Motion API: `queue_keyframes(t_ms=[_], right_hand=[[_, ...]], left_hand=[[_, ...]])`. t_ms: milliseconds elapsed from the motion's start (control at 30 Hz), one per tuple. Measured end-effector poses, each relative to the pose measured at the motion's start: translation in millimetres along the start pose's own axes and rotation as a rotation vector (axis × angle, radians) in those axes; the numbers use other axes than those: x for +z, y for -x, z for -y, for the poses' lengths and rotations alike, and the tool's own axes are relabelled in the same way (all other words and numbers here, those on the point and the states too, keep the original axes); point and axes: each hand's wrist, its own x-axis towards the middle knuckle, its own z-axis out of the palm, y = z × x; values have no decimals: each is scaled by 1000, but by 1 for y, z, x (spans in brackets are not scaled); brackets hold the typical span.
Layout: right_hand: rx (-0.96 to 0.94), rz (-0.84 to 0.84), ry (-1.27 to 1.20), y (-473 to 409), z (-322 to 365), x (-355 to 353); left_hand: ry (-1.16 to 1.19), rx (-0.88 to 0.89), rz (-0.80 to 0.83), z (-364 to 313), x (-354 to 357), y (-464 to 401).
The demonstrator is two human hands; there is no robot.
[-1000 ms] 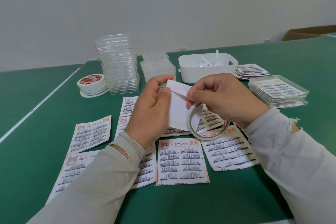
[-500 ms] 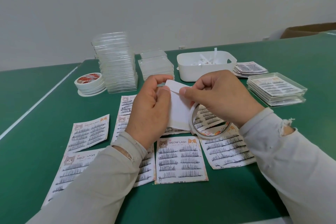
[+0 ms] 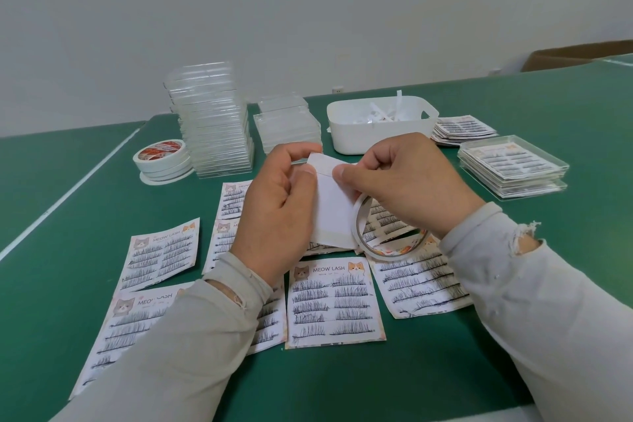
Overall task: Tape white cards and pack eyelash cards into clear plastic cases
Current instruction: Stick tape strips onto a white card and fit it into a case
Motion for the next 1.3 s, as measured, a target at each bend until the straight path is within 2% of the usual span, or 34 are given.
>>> queue_keyframes(t_ms=[267, 400, 500, 567, 700, 833, 933, 1300], right_hand=[[-16, -6, 8, 1, 0, 2], [-24, 1, -17, 2, 2, 2], [-33, -1, -39, 2, 3, 1], [-30, 20, 4, 2, 3, 0], [-28, 46, 16, 2, 5, -4], [-12, 17, -47, -2, 5, -11], [-7, 66, -25, 0, 4, -8], [10, -75, -2, -3, 0, -8]], left_hand=[[28, 1, 18, 1, 2, 1], [16, 33, -35, 1, 0, -1], [206, -184, 50, -2, 1, -1], [222, -305, 132, -1, 1, 0], [23, -201, 60, 1, -1, -3], [77, -167, -55, 0, -9, -9], [109, -179, -58, 0, -10, -9], [158, -166, -52, -1, -8, -9]])
